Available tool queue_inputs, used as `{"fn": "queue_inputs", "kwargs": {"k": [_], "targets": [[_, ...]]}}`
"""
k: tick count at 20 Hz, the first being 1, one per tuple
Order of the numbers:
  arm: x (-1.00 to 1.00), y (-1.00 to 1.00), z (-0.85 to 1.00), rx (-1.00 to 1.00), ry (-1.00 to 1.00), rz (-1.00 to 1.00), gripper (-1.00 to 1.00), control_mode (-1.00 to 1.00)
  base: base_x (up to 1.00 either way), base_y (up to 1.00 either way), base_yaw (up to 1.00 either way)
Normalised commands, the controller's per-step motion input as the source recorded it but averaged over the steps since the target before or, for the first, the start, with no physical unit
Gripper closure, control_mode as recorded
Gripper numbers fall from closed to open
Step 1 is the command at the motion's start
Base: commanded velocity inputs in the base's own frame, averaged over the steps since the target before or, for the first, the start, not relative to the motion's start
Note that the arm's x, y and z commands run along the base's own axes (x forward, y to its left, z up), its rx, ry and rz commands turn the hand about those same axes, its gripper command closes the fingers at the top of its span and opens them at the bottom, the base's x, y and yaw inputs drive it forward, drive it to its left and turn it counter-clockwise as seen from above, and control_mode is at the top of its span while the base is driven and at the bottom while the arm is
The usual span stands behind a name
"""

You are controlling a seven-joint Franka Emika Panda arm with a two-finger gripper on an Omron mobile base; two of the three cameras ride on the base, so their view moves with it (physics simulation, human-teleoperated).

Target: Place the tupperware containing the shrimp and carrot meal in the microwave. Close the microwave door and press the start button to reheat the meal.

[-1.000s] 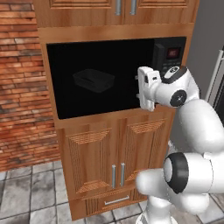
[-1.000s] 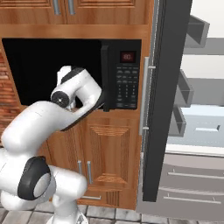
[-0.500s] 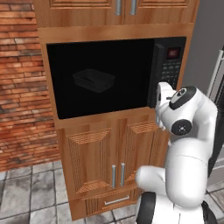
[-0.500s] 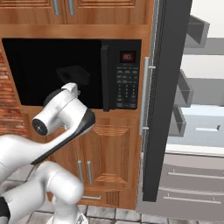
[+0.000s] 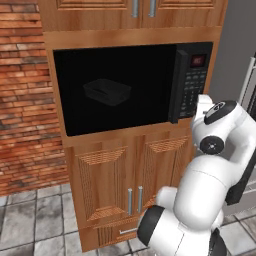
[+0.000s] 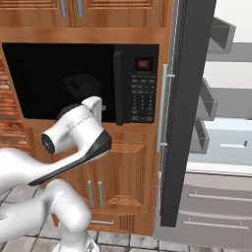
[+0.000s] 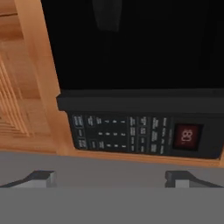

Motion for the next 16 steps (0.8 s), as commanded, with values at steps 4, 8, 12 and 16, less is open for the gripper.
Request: {"fn": "queue_inputs", "kwargs": {"k": [4,8,12,16], "targets": [[0.00,-0.04,0.11,0.00,0.15,0.00,1.00,-1.00,0.00,0.00,0.00],[0.00,-0.06,0.00,0.00,0.07,0.00,1.00,-1.00,0.00,0.00,0.00],[0.00,-0.01,0.03,0.00,0.01,0.02,1.00,-1.00,0.00,0.00,0.00],[0.00,0.00,0.25,0.04,0.01,0.01,1.00,-1.00,0.00,0.00,0.00]]}}
